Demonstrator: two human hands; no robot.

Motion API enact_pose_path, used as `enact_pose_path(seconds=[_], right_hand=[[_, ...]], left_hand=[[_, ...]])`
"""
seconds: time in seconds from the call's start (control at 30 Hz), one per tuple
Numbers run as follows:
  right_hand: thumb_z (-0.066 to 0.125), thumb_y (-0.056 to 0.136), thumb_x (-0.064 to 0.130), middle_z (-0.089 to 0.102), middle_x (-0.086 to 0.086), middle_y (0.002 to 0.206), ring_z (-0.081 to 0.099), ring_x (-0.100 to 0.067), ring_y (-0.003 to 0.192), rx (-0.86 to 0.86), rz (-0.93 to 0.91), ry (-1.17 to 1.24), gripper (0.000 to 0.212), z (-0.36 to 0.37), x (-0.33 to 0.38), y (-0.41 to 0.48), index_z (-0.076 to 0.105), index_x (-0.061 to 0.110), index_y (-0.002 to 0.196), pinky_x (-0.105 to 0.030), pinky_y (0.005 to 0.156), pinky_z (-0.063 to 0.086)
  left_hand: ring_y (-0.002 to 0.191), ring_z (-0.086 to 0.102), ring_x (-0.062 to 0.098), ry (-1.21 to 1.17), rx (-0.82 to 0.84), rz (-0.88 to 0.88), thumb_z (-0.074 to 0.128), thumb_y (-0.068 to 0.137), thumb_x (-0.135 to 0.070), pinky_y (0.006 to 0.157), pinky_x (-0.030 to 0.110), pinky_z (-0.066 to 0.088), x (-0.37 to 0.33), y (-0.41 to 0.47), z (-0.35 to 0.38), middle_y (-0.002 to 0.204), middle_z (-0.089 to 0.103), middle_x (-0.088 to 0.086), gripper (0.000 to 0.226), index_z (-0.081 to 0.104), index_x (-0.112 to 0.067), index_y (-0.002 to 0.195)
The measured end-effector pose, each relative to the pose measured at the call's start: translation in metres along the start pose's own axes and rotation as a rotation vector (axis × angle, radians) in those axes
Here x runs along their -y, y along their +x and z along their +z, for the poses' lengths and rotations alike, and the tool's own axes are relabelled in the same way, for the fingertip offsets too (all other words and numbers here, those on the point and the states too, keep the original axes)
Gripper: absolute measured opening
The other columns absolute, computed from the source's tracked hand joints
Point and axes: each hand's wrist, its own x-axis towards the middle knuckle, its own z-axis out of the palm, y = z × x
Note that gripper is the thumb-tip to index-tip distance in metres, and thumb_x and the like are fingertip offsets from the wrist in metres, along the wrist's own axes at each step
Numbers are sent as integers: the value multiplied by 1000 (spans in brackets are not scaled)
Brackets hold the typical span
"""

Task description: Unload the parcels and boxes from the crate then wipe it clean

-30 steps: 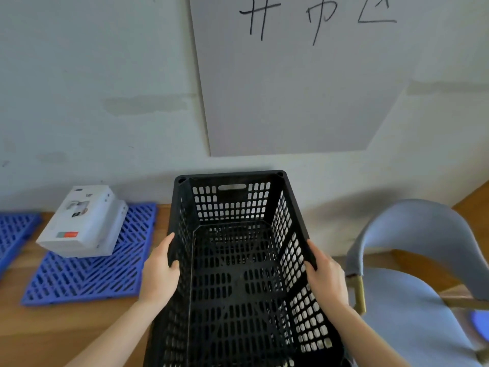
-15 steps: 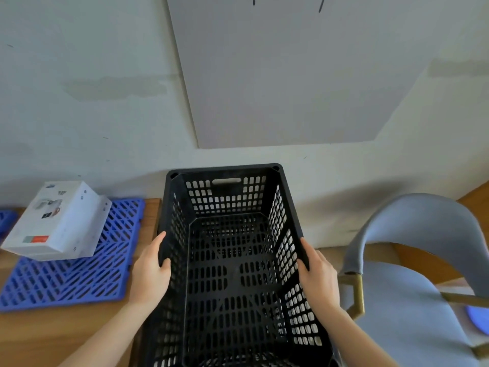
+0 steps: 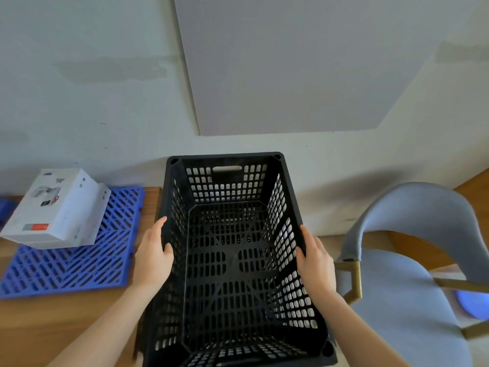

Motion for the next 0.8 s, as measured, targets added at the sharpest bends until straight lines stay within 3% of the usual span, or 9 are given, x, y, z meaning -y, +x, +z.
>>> enact_pose_path(seconds=[0.2,0.33,0.43,0.57,0.73,0.8], right_hand=[[53,95,12,58,-5,129,63,-23,101,23,13,29,54,-5,3,-1,35,22,145,-40,83,56],[50,96,12,56,-4,131,64,-25,91,70,68,12,55,-6,7,-1,29,29,144,-43,75,57],[42,99,13,51,-4,135,61,-24,85,107,116,4,58,0,9,-5,17,36,147,-37,67,53],[40,100,9,47,-5,139,57,-20,77,131,127,4,57,3,8,-1,17,34,145,-35,64,50],[41,100,11,40,-8,143,59,-18,76,228,118,-51,66,-5,10,-2,5,34,150,-31,62,50],[42,99,12,31,-6,148,59,-22,94,270,125,-132,73,-10,13,-8,-4,34,151,-35,74,52]], left_hand=[[123,56,27,14,39,1,64,89,-4,99,42,48,-4,0,-7,142,50,7,70,33,-27,147],[108,62,23,46,70,-5,62,91,-6,89,34,52,-6,-6,-11,137,52,9,74,26,-26,152],[101,59,16,95,115,-3,58,94,-6,81,26,51,-7,-17,-9,149,39,9,82,9,-26,156],[75,45,4,184,143,-6,56,94,-7,55,13,40,-8,-18,-5,154,30,8,84,3,-24,156],[65,54,6,273,302,-17,56,96,-17,53,14,43,-6,-5,-11,160,13,9,92,-14,-27,154],[83,63,12,219,384,-6,57,96,-22,60,16,46,-4,1,-16,162,5,8,95,-21,-30,151]])
